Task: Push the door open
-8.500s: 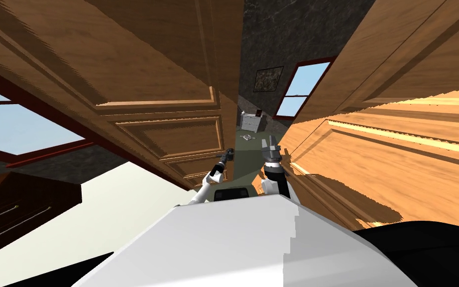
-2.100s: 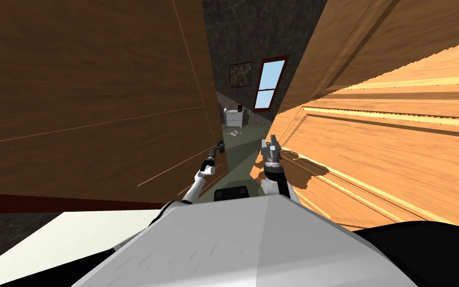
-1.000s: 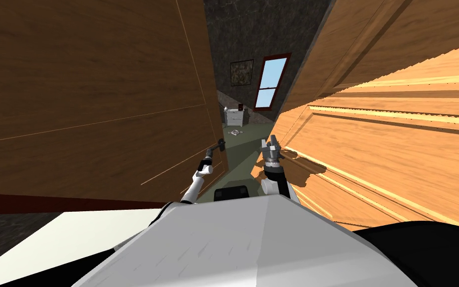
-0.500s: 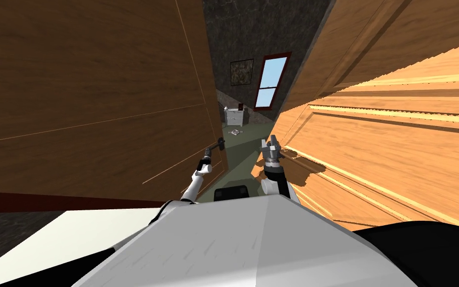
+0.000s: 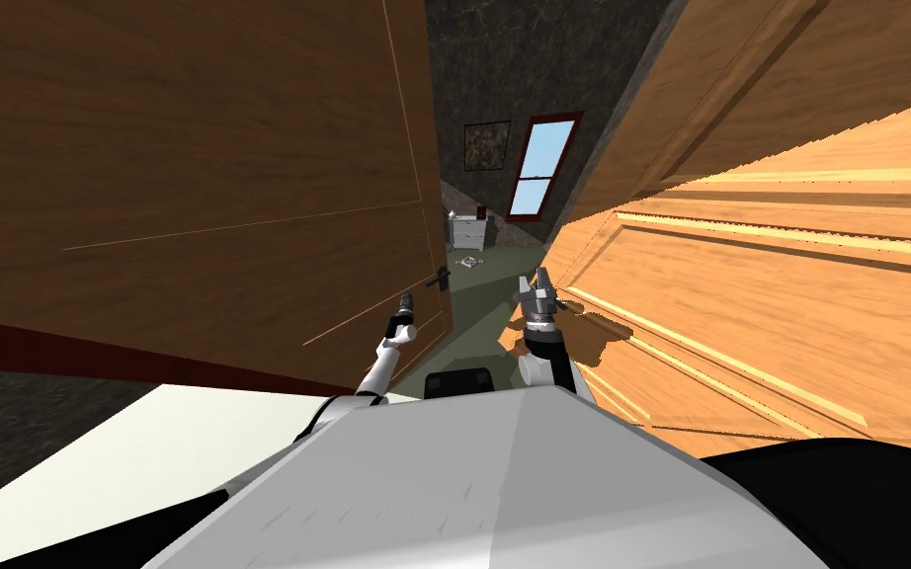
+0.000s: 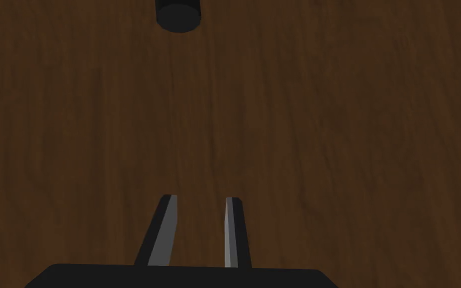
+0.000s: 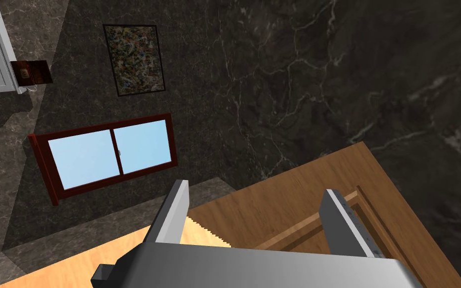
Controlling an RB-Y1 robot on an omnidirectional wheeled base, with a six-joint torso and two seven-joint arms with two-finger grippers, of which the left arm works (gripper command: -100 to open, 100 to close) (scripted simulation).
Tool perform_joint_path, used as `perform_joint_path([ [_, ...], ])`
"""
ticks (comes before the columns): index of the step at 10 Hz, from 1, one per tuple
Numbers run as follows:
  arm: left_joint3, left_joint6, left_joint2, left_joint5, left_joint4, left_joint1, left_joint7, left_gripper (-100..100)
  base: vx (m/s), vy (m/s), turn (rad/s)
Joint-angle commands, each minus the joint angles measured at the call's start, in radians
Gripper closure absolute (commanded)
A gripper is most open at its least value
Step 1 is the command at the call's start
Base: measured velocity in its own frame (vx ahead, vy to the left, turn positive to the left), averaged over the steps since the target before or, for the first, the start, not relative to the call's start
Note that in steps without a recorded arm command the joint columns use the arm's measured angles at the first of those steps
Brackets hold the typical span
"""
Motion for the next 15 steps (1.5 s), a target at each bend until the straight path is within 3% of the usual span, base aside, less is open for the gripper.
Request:
perform_joint_path([
  [1, 0.028, -0.018, 0.001, 0.005, 0.013, -0.011, -0.014, -100, -0.092, 0.03, -0.041],
  [15, 0.268, -0.191, 0.007, 0.049, 0.16, -0.122, -0.114, -100, -0.086, 0.016, -0.036],
])
